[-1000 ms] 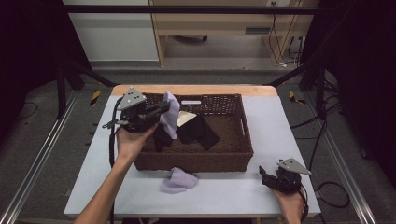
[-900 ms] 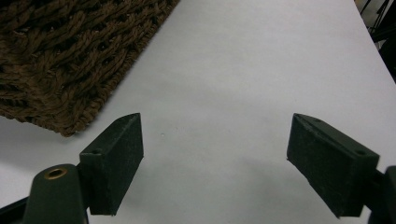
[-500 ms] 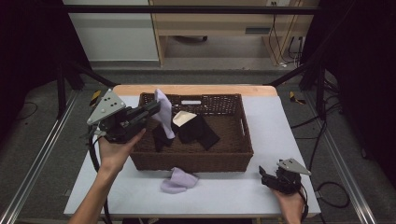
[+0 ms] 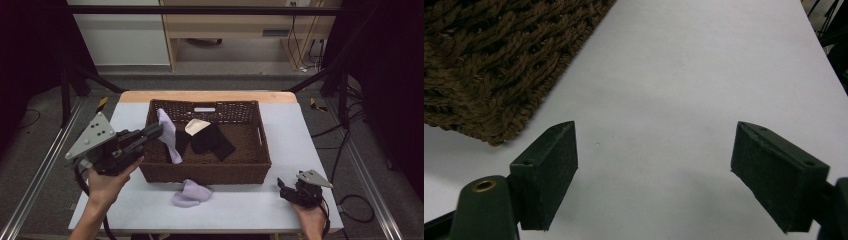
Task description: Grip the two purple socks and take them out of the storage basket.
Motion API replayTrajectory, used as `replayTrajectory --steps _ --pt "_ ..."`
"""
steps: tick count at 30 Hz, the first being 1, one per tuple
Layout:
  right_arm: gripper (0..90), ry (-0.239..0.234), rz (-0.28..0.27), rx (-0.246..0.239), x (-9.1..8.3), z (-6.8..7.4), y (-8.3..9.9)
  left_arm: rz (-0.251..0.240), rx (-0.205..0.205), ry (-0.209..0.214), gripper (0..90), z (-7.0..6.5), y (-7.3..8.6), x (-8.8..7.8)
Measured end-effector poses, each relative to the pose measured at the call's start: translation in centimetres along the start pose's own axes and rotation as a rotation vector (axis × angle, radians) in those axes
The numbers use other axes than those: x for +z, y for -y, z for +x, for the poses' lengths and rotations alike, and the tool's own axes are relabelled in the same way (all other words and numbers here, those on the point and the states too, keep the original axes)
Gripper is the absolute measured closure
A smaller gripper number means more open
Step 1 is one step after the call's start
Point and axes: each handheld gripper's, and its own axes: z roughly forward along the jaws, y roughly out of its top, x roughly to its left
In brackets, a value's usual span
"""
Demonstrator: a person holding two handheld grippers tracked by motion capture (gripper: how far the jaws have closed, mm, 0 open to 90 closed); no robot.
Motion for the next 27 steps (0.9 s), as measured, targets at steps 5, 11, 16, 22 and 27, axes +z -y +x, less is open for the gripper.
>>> replayTrajectory --steps 5,11,16,22,27 --pt "18.9 -0.001 0.002 0.000 0.0 0.0 0.0 0.011 0.008 0.026 85.7 -0.9 1.1 -1.7" --pt "18.8 0.003 0.001 -0.001 0.0 0.1 0.0 0.071 0.012 0.049 85.7 -1.9 4.0 -2.4" --pt "18.7 0.004 0.005 -0.001 0.0 0.1 0.0 0.121 -0.026 0.059 85.7 -1.9 6.8 -2.2" --pt "18.6 0.006 0.005 -0.002 0.0 0.1 0.0 0.204 -0.077 0.055 85.7 -1.7 10.0 -1.3" --pt "18.7 0.008 0.007 -0.003 0.0 0.1 0.0 0.282 -0.089 0.061 85.7 -1.9 12.4 0.5"
